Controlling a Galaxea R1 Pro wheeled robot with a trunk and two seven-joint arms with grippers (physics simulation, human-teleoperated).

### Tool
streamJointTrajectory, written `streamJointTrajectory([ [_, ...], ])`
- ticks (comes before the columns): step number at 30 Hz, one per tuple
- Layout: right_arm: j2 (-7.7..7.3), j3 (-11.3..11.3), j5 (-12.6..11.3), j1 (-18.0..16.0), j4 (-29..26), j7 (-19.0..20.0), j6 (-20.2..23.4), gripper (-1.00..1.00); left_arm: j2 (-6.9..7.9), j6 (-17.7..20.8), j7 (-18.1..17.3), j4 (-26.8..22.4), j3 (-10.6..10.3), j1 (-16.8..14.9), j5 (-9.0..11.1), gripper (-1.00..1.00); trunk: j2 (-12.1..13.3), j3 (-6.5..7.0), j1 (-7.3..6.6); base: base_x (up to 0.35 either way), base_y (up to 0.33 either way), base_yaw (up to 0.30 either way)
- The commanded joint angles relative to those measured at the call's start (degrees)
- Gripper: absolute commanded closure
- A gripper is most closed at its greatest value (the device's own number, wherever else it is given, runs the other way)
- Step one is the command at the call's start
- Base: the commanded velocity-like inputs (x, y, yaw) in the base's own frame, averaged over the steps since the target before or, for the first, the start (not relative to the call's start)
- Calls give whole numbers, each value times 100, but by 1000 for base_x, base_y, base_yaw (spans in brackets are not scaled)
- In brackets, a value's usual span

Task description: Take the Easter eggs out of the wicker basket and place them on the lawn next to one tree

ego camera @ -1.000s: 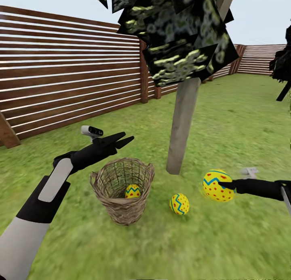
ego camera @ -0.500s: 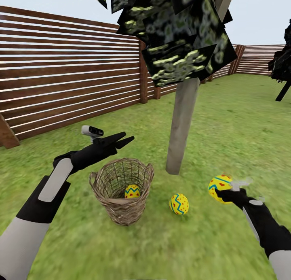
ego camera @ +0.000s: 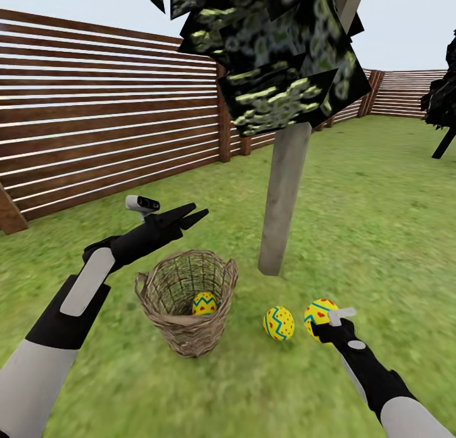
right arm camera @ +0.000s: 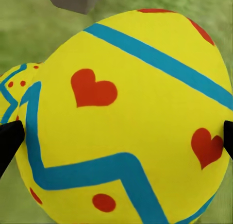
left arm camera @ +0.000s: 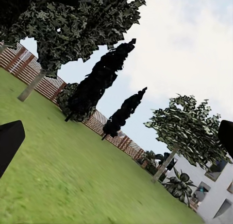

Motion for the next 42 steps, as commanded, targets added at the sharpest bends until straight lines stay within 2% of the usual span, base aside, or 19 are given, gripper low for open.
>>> streamJointTrajectory([
  [1, 8, 4, 57, 0, -8, 8, 48, 100, 4, 33, 6, 0, -8, -5, 41, -100, -2, -5, 1, 265, -205, 0],
  [6, 99, 254, 20, 0, 39, 0, 107, 100, 9, 33, -17, 0, -8, -5, 48, -100, -2, -5, 1, 286, -181, 0],
  [9, 136, 273, 14, 0, 126, 5, 176, 100, 21, 33, -28, -14, -8, -5, 49, -100, -2, -5, 1, 309, -130, 0],
  [11, 173, 274, 21, 0, 122, 25, 605, 100, 23, 33, -38, -16, -8, -5, 55, -100, -2, -5, 1, 310, -114, 0],
  [13, 184, 275, 28, 0, 92, 31, 849, 100, 24, 33, -61, -17, -8, -5, 57, -100, -2, -5, 1, 155, -60, 0],
  [19, 180, 275, 31, -101, 69, 27, 934, 100, 22, 33, -74, -24, -8, -5, 58, -100, -2, -5, 1, 12, -3, 0],
  [24, 199, 275, 7, -366, 364, 32, 941, 100, 14, 33, -74, -33, -13, -5, 60, -100, -2, -5, 1, 275, 0, 0],
  [28, 269, 275, 38, -898, 1255, 13, 896, 100, 13, 31, -219, -49, -17, 2, 63, -100, -2, -5, 1, 77, 0, 0],
  [31, 329, 275, 25, -1112, 1595, 12, 903, 100, 29, 33, -405, -44, -13, 4, 59, -100, -2, -5, 1, 4, 0, 0],
  [35, 395, 275, 50, -1503, 2356, 5, 894, 100, 23, 33, -431, -44, -16, 4, 58, -100, -2, -5, 1, 0, 0, 0],
  [42, 421, 283, 53, -1600, 2223, 13, 830, 100, 25, 39, -441, -44, -17, 4, 75, -100, -2, -10, 1, 0, 0, 3],
])
